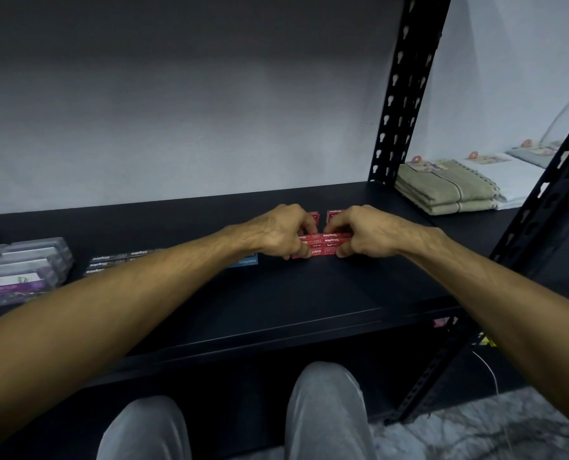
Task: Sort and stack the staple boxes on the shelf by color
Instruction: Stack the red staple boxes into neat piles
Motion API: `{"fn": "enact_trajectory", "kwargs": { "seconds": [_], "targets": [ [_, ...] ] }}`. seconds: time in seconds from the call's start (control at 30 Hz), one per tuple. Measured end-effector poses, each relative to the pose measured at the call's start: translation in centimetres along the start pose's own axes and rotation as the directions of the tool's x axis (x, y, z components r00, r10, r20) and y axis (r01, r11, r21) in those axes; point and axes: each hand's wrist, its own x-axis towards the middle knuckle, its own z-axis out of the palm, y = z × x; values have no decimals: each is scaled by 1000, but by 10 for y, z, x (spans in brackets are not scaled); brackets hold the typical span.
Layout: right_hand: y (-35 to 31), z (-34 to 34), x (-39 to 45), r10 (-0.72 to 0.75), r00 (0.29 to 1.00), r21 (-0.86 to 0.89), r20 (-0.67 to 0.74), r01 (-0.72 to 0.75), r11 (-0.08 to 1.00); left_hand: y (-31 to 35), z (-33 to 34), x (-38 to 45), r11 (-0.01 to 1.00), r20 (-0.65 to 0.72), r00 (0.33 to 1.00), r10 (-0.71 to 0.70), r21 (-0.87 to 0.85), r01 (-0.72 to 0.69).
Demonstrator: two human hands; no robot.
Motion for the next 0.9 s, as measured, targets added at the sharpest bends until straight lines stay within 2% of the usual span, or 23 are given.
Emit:
{"fn": "enact_trajectory", "kwargs": {
  "seconds": [0.2, 0.9],
  "targets": [
    [-2, -1, 0, -24, 1000, -29, -3, 24, 999, -1, 2, 0, 1000, -20, 1000, 18, -7, -19],
    [1, -2, 2, -63, 998, -53, 28, 65, 996, -6, -2, 4, 994, 45, 999, -3, -108, 8]
  ]
}}
